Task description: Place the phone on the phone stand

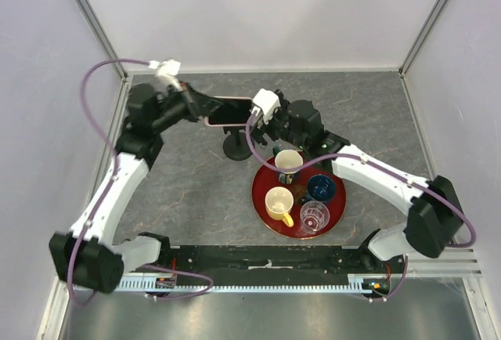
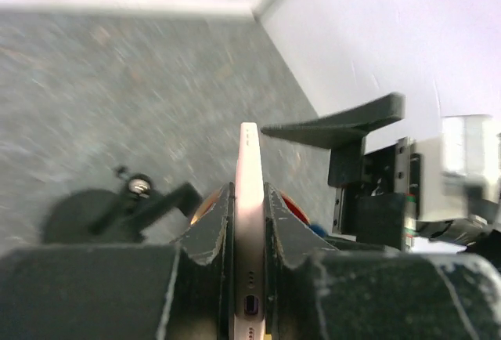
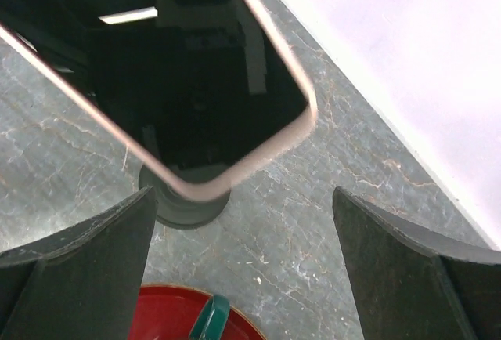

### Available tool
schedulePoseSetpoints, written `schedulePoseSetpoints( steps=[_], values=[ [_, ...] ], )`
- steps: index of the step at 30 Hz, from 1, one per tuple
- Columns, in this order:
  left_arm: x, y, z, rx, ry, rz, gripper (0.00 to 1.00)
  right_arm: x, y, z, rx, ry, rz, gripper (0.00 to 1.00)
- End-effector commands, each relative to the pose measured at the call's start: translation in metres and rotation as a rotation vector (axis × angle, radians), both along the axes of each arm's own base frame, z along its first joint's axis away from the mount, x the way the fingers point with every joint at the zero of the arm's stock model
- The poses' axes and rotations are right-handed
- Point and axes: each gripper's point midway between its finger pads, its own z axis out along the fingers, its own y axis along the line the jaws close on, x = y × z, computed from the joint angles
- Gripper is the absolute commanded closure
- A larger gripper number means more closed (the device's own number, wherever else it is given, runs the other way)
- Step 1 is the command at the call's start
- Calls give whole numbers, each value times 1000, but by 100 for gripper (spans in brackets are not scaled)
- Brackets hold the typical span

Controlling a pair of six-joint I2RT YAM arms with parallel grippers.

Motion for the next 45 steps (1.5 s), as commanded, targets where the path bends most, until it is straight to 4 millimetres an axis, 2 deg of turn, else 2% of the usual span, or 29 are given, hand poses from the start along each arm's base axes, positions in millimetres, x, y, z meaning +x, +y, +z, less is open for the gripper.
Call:
schedulePoseSetpoints(
  steps=[1,3,4,5,6,7,8,9,10,11,12,13,14,15,16,18,19,20,23,27,29,35,39,45],
  values=[
    [3,63,82,-169,-297,230,98,23,6,5,80,114,-47,2],
    [-8,70,106,-247,-371,217,98,37,1,6,125,172,-74,2],
    [-7,77,101,-271,-375,224,98,40,2,11,167,202,-74,2],
    [-13,78,116,-311,-447,201,98,46,6,25,288,275,-100,2],
    [-20,73,119,-364,-436,152,98,55,0,34,364,311,-131,2],
    [-20,74,111,-388,-425,137,98,58,0,45,444,345,-139,2],
    [-23,72,112,-418,-431,113,98,55,1,70,636,410,-146,2],
    [-37,70,127,-477,-484,53,98,55,-4,82,734,423,-142,2],
    [-33,68,117,-498,-454,33,98,45,-6,66,810,490,-134,2],
    [-36,67,119,-538,-435,4,98,30,-9,116,1014,440,-30,2],
    [-42,65,122,-553,-469,-29,98,22,-12,125,1098,448,3,2],
    [-40,65,119,-568,-459,-43,98,13,-17,115,1148,470,17,2],
    [-41,64,119,-596,-440,-59,98,1,-22,142,1245,401,110,2],
    [-45,64,121,-606,-460,-75,98,-7,-23,148,1318,433,146,2],
    [-43,64,119,-613,-452,-76,98,-11,-23,143,1344,442,158,2],
    [-44,64,119,-620,-450,-79,98,-26,-19,156,1414,439,234,2],
    [-43,64,118,-621,-449,-75,98,-27,-16,150,1431,456,240,2],
    [-44,64,118,-620,-450,-77,98,-39,-14,160,1483,434,300,2],
    [-43,64,116,-629,-441,-76,98,-53,-4,159,1561,455,391,2],
    [-43,61,111,-660,-417,-91,98,-60,4,159,1638,474,483,2],
    [-45,56,109,-680,-405,-111,98,-64,13,156,1640,494,522,3],
    [-49,42,103,-692,-375,-146,98,-75,19,159,1656,469,567,8],
    [-47,45,103,-682,-384,-122,98,-82,20,158,1664,477,563,10],
    [-46,49,105,-667,-401,-99,98,-97,38,158,1636,503,555,11]
  ],
)
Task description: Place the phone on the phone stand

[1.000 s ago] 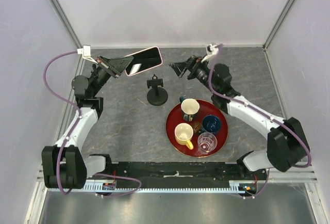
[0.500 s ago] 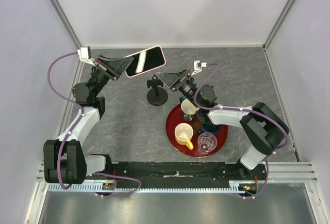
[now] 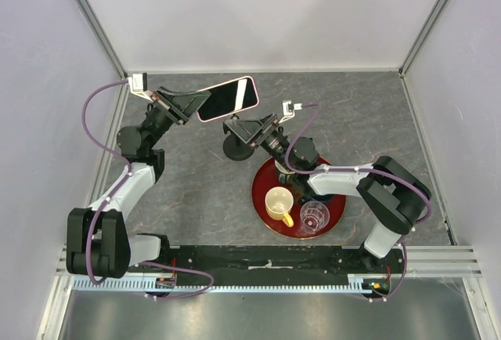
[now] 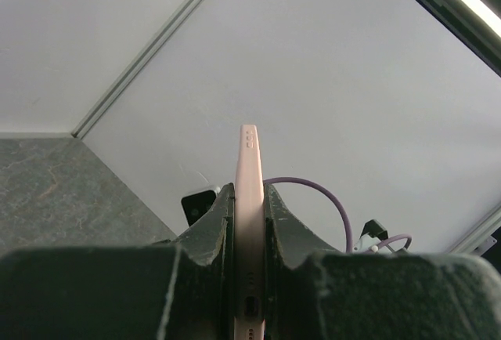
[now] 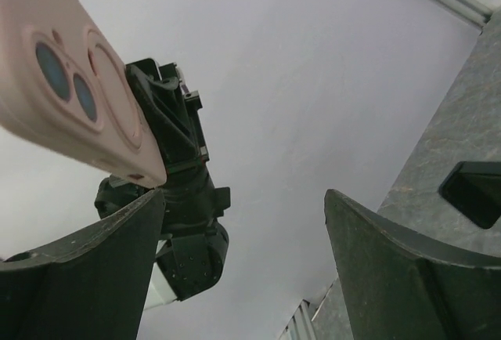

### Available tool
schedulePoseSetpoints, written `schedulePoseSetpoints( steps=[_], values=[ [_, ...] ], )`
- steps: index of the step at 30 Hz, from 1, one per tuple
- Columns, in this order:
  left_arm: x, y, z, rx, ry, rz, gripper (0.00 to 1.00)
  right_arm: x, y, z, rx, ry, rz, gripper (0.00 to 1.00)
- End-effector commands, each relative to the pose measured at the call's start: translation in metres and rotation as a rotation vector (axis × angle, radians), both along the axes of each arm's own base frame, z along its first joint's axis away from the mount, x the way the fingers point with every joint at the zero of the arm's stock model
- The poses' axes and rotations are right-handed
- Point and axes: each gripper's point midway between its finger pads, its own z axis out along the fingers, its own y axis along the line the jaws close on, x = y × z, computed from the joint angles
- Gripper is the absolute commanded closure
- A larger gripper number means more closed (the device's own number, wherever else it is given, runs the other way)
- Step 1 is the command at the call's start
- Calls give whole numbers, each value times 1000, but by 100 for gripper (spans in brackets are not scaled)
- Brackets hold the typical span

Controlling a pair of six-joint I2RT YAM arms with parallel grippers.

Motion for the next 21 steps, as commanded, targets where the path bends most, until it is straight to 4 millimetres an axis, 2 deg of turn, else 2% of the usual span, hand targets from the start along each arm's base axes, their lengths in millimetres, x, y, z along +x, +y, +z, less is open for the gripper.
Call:
schedulePoseSetpoints(
  steps=[1,5,12,18,21],
  values=[
    [-18,8,32,-37,-140,37,98,-60,-36,115,353,-336,13,12],
    [-19,2,29,-34,-133,19,98,-71,-40,125,355,-382,0,14],
    [-24,-12,24,-30,-119,-30,98,-81,-69,143,369,-433,-82,11],
    [-35,-32,22,-18,-129,-97,98,-72,-83,139,381,-405,-118,7],
    [-39,-41,19,-12,-122,-120,98,-70,-90,139,384,-407,-130,14]
  ],
)
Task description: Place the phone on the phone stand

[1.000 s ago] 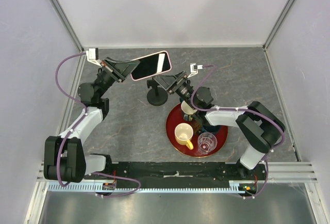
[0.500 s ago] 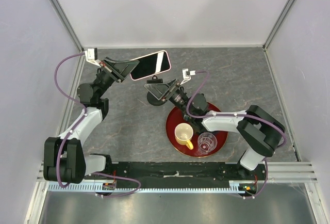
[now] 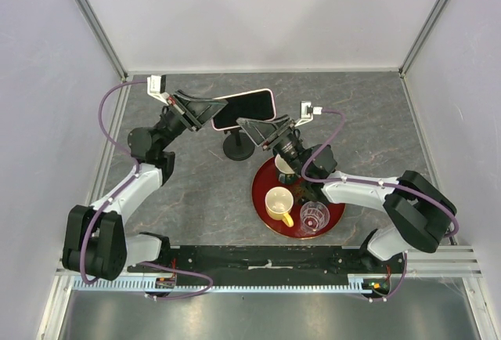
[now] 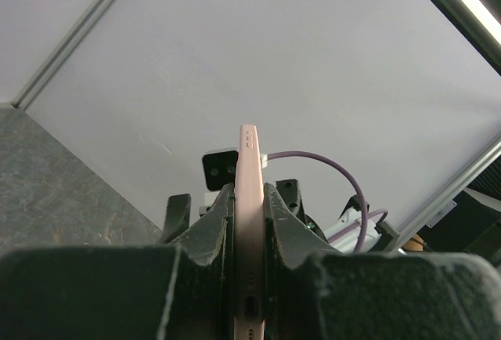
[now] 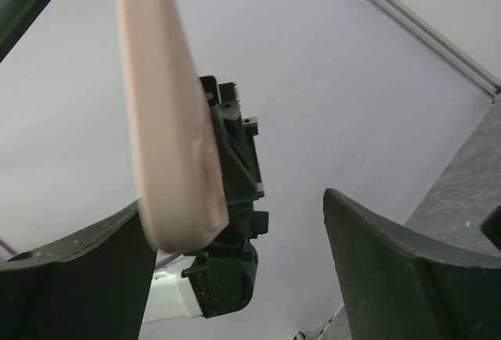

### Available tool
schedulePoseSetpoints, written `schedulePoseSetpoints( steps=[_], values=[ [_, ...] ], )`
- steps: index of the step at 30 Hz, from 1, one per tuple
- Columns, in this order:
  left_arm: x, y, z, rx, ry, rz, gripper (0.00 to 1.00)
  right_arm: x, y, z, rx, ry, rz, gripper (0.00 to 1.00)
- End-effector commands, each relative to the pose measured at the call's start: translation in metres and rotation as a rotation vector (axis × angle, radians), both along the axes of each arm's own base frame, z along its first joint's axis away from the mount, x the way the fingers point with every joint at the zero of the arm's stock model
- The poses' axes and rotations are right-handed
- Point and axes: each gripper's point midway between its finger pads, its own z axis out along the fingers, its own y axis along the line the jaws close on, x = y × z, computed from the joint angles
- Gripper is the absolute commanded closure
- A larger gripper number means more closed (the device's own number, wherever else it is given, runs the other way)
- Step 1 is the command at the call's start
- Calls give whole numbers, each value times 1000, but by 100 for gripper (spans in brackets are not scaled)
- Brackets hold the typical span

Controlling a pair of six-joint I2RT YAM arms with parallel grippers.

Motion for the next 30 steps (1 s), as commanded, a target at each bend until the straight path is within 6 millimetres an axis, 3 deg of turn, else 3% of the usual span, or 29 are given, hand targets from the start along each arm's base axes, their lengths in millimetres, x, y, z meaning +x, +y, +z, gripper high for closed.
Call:
schedulePoseSetpoints(
  steps=[1,8,19,24,28,30],
  values=[
    [-15,-7,17,-22,-109,-4,98,-38,-62,87,332,-271,-36,17],
    [-12,-10,11,-18,-85,-2,98,-39,-70,88,363,-272,-35,70],
    [-8,-27,2,31,-30,-56,98,-28,-85,85,336,-297,-89,72],
    [-6,-38,-6,71,7,-82,98,-22,-99,84,323,-311,-129,83],
    [-7,-49,-14,107,27,-108,97,-25,-115,89,314,-347,-169,100],
    [-6,-53,-16,141,33,-119,82,-22,-122,89,305,-362,-187,100]
  ],
)
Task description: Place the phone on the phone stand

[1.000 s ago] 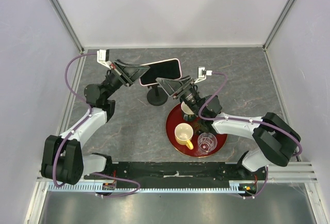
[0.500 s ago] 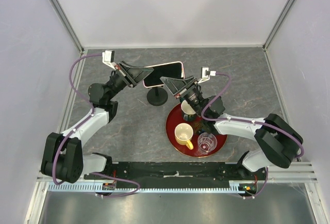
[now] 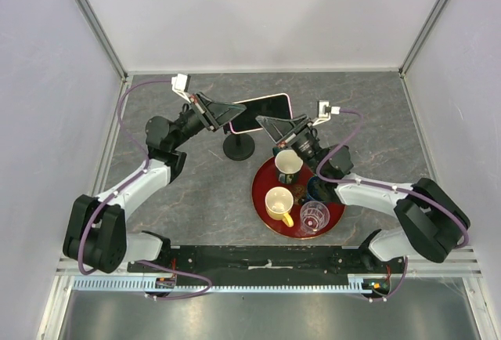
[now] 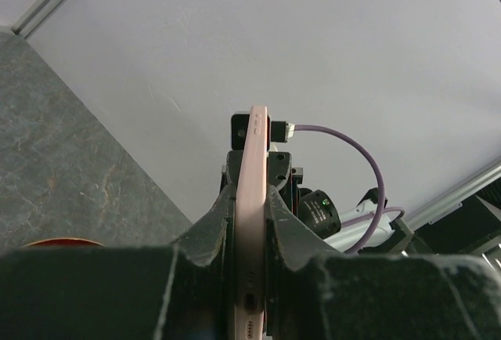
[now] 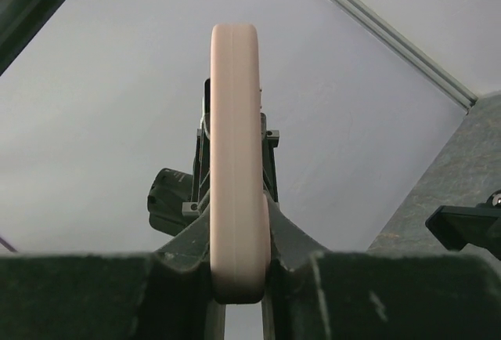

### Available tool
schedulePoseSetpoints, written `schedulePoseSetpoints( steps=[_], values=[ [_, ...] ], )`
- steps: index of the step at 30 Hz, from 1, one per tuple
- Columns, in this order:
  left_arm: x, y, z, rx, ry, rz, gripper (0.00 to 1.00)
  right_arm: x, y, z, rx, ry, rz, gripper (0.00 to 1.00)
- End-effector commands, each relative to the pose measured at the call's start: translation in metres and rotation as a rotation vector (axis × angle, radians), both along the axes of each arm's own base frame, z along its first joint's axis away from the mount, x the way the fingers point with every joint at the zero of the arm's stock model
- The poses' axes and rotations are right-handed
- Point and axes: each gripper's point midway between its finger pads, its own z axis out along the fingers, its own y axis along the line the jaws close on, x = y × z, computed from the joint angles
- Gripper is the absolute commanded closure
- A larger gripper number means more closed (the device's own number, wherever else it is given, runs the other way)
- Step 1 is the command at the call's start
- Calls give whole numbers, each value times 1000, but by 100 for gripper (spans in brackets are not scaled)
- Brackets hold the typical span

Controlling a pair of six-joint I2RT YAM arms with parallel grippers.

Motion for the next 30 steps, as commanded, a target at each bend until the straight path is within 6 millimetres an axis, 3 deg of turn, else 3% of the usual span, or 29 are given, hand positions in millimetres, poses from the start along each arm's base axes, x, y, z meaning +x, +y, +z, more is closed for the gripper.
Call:
schedulePoseSetpoints(
  steps=[1,2,7,8,9,10,12,13,14,15,16,17,19,20,23,30],
  values=[
    [-16,-11,18,75,-117,-76,75,-35,-81,99,304,-377,-149,100],
    [-16,-11,19,102,-143,-74,59,-37,-81,99,285,-397,-134,100],
    [0,8,20,230,-143,56,46,-16,-93,102,128,-501,-134,100],
    [2,14,22,262,-192,110,40,-4,-91,96,70,-476,-128,100],
    [-1,24,36,261,-236,187,38,-1,-88,89,-28,-500,-77,100],
    [0,29,32,293,-223,218,37,2,-86,98,-84,-544,-70,100],
    [-4,39,46,323,-299,299,30,17,-76,82,-256,-511,-10,100],
    [-4,40,46,335,-308,310,29,2,-68,88,-341,-582,61,100],
    [-3,41,44,358,-310,313,28,14,-62,65,-479,-548,74,100],
    [-3,38,45,368,-317,292,28,11,-60,58,-547,-558,101,100],
    [-4,35,45,374,-323,272,27,-2,-61,62,-611,-621,129,100],
    [-4,32,43,378,-321,245,17,2,-62,39,-713,-586,147,100],
    [-8,22,42,380,-327,160,13,-10,-65,36,-796,-627,186,100],
    [-9,17,41,374,-323,127,11,-17,-65,22,-838,-612,243,100],
    [-20,4,41,380,-361,20,11,-41,-63,20,-824,-639,377,100],
    [-55,-7,47,395,-516,-147,5,-51,-65,6,-854,-620,449,100]
  ],
)
